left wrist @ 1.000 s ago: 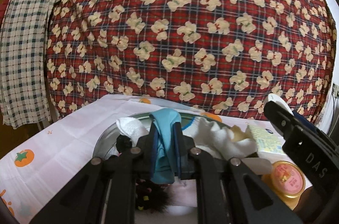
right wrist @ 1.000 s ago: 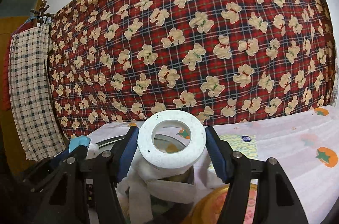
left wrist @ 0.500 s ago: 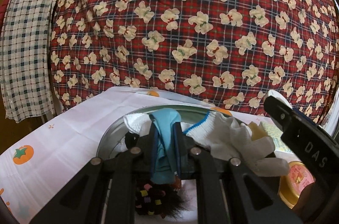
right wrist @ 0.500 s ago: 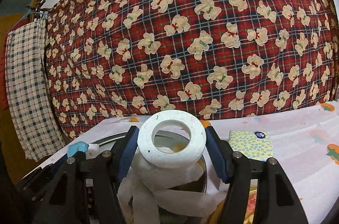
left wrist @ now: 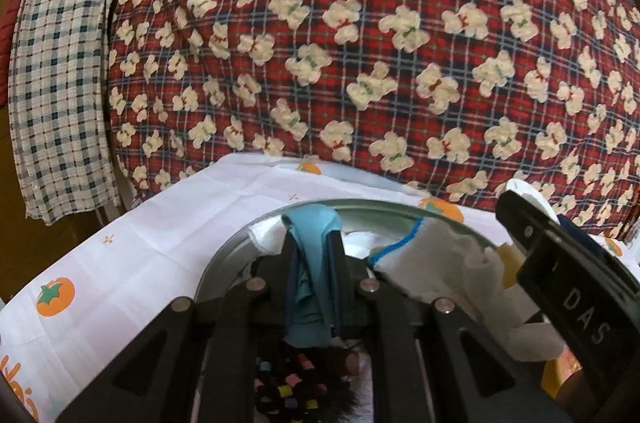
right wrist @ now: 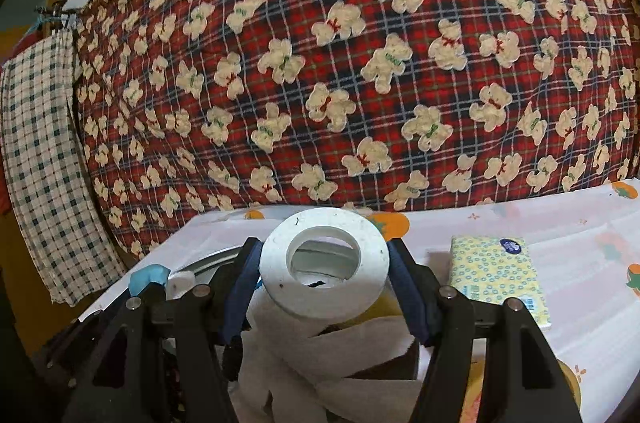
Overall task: Organize soft objects
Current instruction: 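Lower the tape roll and teal cloth into the tin and open both grippers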
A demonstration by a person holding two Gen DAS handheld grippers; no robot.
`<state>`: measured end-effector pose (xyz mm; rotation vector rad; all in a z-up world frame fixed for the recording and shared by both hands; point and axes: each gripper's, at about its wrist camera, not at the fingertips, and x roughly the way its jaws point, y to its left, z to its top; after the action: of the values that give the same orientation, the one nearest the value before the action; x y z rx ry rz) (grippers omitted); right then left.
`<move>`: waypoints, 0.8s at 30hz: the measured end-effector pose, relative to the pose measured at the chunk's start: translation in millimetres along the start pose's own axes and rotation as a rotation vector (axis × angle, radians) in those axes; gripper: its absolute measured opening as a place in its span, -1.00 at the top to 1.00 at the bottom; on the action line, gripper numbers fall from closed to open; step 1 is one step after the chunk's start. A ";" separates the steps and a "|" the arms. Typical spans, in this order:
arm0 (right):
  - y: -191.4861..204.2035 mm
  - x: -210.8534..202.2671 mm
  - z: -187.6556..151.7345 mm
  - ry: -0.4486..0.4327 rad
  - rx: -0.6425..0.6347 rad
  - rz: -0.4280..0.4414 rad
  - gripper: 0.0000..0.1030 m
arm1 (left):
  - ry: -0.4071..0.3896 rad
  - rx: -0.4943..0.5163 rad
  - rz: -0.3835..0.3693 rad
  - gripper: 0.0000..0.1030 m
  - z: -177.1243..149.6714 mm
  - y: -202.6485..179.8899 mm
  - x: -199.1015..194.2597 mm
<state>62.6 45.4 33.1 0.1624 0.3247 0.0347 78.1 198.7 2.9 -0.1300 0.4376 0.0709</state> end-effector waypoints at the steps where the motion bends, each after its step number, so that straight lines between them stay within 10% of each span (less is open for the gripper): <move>1: 1.8 3.2 0.8 0.015 -0.004 -0.002 -0.28 | 0.010 -0.004 0.007 0.77 -0.8 1.6 2.1; 24: 14.4 52.5 -0.3 0.256 -0.045 -0.004 -0.28 | 0.176 0.025 0.126 0.66 2.2 3.4 30.5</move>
<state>112.1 62.9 18.6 0.1124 0.5793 0.0593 106.3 203.6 -8.5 -0.0846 0.6224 0.1790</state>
